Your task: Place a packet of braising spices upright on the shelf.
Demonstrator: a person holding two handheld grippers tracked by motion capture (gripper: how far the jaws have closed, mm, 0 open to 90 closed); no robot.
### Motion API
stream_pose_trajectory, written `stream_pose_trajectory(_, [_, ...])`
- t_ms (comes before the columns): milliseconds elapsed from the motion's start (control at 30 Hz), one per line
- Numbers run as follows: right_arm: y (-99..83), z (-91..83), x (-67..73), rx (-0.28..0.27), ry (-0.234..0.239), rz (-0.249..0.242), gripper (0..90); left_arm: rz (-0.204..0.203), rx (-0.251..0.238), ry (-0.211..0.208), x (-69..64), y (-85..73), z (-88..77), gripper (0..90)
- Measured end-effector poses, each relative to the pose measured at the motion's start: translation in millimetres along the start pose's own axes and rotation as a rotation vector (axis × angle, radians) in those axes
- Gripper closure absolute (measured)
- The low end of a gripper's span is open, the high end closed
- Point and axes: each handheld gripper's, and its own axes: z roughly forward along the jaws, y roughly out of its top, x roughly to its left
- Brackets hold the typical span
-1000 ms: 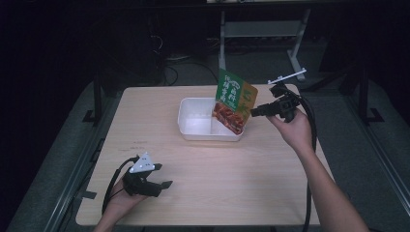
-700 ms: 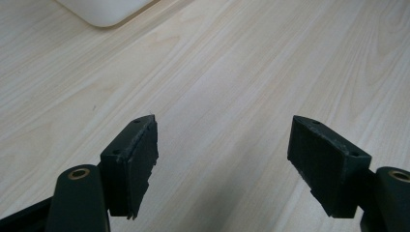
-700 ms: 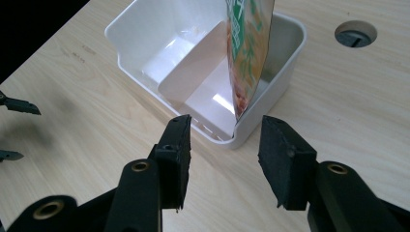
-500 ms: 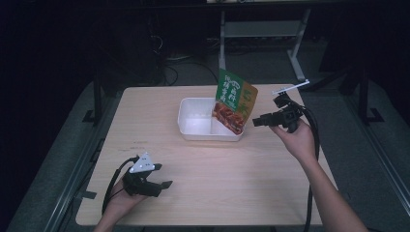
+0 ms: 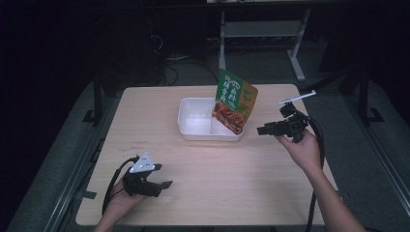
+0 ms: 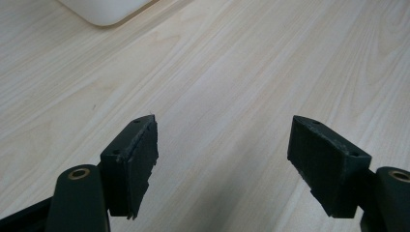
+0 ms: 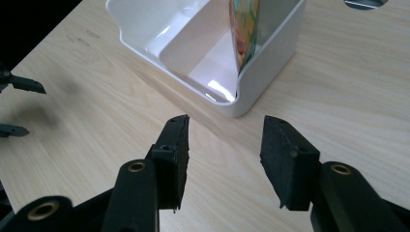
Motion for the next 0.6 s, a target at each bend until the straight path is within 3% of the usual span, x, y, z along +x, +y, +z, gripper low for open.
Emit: stream_pose_trajectory(600, [-33.1, 6.6, -1.5, 0.009, 0.026, 0.017, 50.3, -0.001, 0.001, 0.001, -0.1, -0.1, 0.3, 25.7])
